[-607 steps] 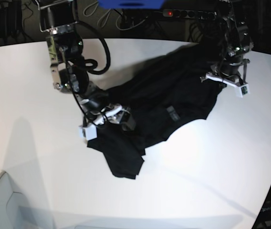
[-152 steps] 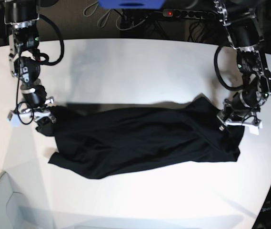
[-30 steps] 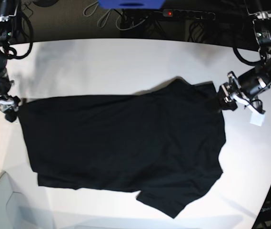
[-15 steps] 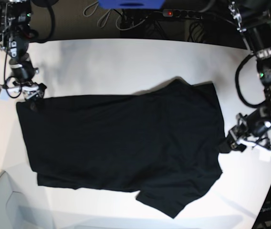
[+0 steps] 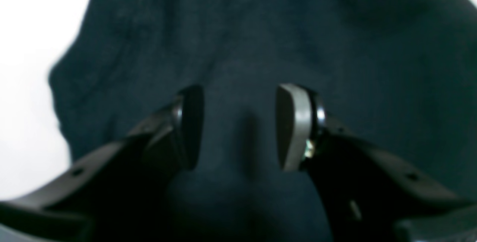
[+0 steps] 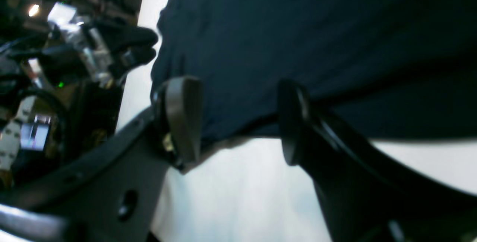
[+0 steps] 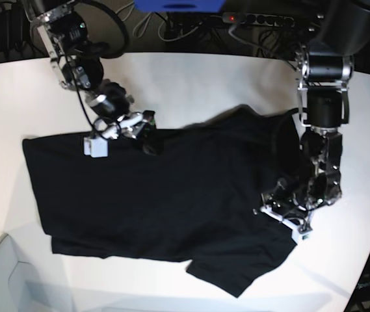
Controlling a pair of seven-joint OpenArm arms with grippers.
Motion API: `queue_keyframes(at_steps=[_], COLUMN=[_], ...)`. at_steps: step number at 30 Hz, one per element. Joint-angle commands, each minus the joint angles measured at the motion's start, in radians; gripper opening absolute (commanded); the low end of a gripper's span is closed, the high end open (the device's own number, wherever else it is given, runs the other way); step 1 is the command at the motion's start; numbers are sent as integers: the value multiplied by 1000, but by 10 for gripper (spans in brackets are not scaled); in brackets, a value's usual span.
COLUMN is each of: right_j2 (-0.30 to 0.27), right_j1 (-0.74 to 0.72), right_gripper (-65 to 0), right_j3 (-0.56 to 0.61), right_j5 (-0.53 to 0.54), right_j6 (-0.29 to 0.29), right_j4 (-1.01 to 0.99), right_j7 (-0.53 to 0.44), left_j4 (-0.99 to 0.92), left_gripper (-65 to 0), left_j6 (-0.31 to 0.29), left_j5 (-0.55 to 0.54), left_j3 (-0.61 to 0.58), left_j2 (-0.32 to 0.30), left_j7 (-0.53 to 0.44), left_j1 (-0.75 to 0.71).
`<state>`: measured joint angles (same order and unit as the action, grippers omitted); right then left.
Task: Layout the t-shirt on the table in an organized manner, then fold the t-shirt properly
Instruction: 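Grasp the shirt body with both grippers and drag it toward the robot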
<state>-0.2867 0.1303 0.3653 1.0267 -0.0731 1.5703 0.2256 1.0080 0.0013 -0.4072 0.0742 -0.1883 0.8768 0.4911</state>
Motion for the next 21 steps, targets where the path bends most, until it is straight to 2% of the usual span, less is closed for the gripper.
queue_keyframes(at_steps=[1,7,12,14,17,20,21], right_j2=[-4,-3,-7,-26,-46,-72,-75], right_j1=[-37,-151,-169,-186,-211,-234,-248], right_gripper=[-321,-321,-321,-321,-320,-319,-319], right_j3=[10,93,90,88,82,31,18], right_j5=[11,11,11,11,13,13,13], right_j6=[-11,-11,-11,-9,-8,-9,-12], right_j4=[-6,-167,-230,-259,-331,-428,-449], right_j7=[-25,-25,-30,-28,-33,-32,-32], left_j4=[19,-47,-128,-128,-90,-15,15], left_gripper=[-349,-349,-349,-352,-410,-498,-501], left_j6=[-1,-4,-5,-5,-5,-7,-7], left_j5=[4,70,86,81,80,80,80], left_j3=[-9,-14,-14,-12,-12,-12,-12], left_j2=[-7,-9,-10,-26,-37,-37,-38], left_j7=[-11,-15,-11,-6,14,103,126], left_j1=[11,-44,-72,-98,-150,-205,-220])
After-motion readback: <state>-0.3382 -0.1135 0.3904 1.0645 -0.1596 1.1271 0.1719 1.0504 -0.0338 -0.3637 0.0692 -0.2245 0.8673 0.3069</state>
